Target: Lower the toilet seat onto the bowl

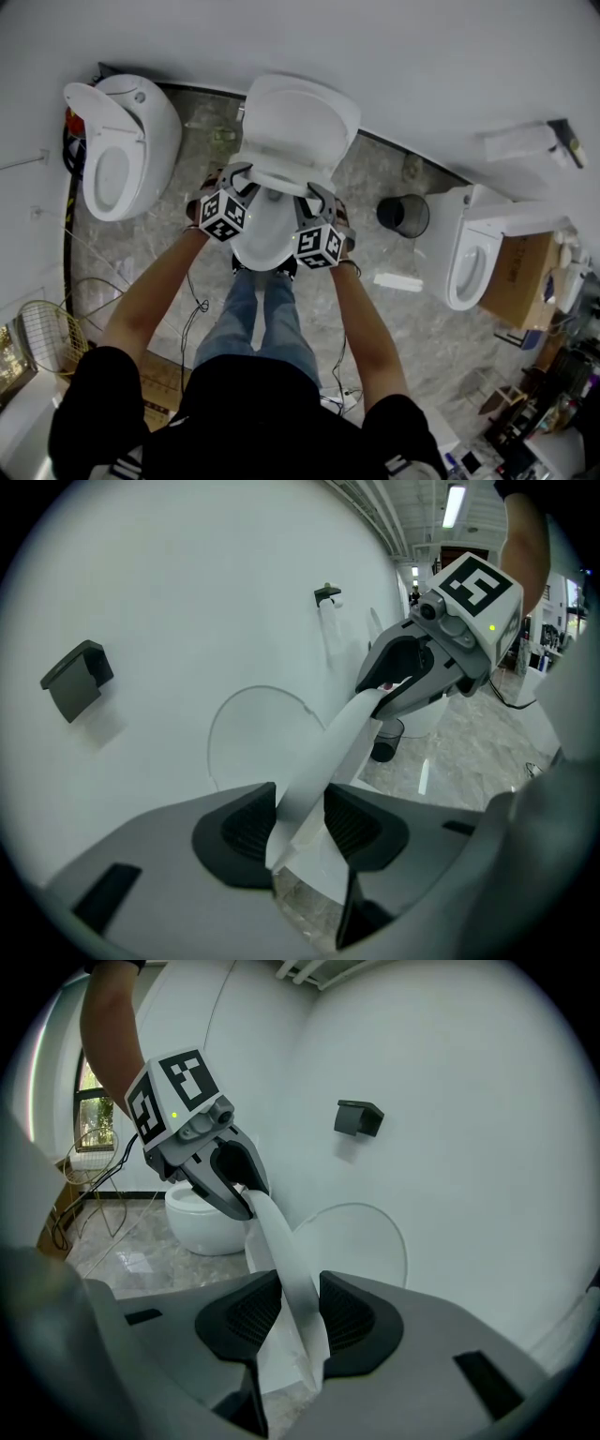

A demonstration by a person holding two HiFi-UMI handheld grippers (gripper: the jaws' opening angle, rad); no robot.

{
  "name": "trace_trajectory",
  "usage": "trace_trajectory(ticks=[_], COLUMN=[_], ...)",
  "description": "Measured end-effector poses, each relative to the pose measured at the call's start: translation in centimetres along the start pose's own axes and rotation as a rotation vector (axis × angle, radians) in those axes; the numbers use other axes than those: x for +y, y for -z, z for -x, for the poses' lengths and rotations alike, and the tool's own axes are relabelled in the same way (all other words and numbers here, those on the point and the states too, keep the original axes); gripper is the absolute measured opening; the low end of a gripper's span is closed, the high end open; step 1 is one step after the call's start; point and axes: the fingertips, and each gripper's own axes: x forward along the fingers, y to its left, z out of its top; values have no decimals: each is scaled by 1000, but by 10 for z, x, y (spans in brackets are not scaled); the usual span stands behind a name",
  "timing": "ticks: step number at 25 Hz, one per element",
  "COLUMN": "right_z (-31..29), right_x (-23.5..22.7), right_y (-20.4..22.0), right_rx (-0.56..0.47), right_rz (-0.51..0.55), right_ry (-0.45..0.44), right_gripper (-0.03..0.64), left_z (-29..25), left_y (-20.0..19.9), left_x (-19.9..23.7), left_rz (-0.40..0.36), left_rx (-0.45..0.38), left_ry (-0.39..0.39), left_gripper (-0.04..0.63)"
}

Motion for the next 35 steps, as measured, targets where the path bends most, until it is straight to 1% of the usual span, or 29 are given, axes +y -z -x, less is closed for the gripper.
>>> trace_trajectory(ticks=[8, 13, 19, 32, 35], right_z=[12, 16, 24, 35, 37], right_x=[31, 46, 70, 126, 139], right_y=[13, 19, 30, 58, 65], right_rx=[-1, -2, 5, 45, 53], right_rz=[25, 28, 59, 162, 175], right_ry=[-39, -67, -104, -179, -206], right_gripper=[147, 153, 158, 169, 173], left_z=[11, 15, 20, 30, 32], left_y=[19, 29, 45, 86, 97], left_x=[-25, -37, -57, -101, -112], left_rz=[6, 8, -9, -97, -127], left_rx=[22, 21, 44, 127, 151], left_ry=[30, 52, 60, 97, 108], left_gripper=[164, 167, 175, 201, 206])
